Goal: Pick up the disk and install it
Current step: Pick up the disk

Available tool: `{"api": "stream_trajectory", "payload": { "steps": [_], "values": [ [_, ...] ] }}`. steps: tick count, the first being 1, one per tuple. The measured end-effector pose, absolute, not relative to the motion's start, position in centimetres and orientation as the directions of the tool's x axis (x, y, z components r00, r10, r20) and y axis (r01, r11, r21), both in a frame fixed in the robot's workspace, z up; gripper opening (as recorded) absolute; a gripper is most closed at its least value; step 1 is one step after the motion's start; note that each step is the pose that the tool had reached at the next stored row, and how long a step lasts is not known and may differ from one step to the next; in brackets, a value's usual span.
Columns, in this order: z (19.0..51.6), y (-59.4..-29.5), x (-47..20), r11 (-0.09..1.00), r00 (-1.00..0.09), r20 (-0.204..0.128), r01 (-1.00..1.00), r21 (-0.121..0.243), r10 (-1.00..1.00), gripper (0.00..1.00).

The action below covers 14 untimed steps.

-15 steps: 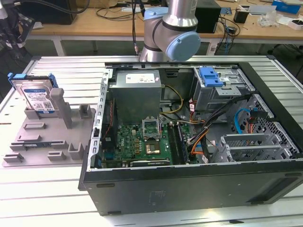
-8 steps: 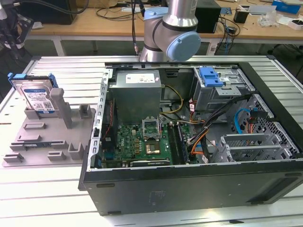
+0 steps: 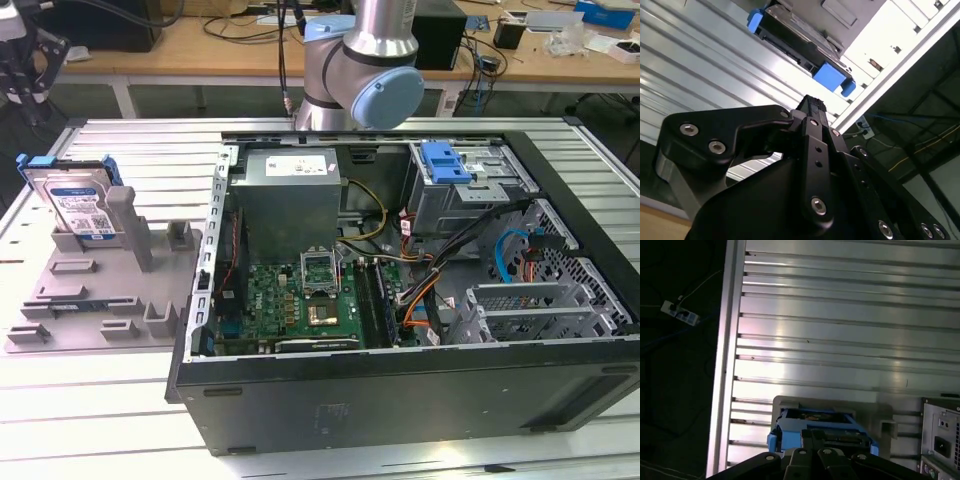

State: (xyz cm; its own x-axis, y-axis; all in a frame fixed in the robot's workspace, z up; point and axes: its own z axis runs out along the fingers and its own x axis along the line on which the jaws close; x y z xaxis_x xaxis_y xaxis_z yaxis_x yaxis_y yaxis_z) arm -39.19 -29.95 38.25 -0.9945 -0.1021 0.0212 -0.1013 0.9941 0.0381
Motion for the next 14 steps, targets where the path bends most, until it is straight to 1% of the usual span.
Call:
{"api": "stream_trajectory", "payload": {
  "steps": [8,14],
  "values": [
    [38.25,-29.95,-39.26,0.967,-0.967,0.021,-0.251,0.037,-0.252,0.11],
    [38.25,-29.95,-39.3,0.926,-0.926,0.022,-0.376,0.036,-0.377,0.11]
  ]
}}
